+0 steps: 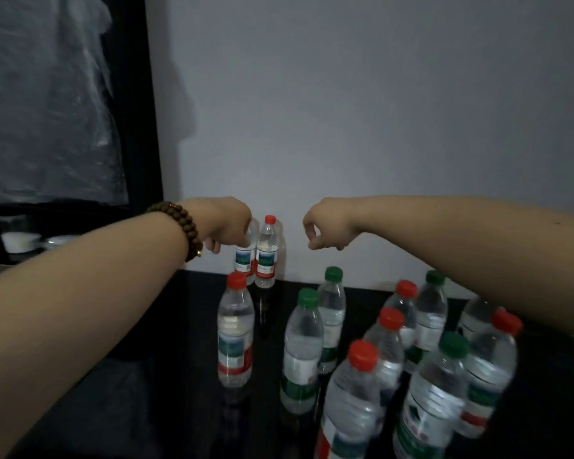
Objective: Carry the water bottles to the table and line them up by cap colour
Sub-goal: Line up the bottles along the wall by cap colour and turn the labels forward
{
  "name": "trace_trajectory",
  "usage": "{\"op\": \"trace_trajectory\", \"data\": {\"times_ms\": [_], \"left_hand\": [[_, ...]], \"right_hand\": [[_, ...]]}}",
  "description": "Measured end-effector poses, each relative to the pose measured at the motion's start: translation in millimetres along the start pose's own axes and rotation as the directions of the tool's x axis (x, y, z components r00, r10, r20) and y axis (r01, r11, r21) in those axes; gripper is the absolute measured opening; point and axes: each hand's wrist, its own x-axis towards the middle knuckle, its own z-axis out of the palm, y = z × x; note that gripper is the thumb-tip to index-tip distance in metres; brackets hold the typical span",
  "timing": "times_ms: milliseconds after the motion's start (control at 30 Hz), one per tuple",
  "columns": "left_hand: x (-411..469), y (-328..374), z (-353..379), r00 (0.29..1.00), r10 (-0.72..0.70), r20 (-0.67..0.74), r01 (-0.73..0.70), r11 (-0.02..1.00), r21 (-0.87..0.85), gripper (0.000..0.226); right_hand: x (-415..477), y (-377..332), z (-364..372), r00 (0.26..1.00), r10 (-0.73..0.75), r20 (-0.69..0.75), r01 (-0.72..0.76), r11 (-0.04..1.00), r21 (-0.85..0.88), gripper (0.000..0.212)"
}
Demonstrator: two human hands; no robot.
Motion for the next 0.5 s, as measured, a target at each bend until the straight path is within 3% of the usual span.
{"op": "trace_trajectory", "data": {"times_ms": [233,500], "left_hand": [[-65,25,6,1.000,0.023,-0.020,-0.021,0.993,0.120,0.043],[-81,39,42,0.999,0.004,0.035,-0.009,0.992,0.126,0.075]], "right_hand": [[-76,-9,-3,0.999,0.037,0.030,-0.036,0.999,-0.039,0.023],[-114,25,34,0.948,0.278,0.155,-0.262,0.958,-0.118,0.042]]}}
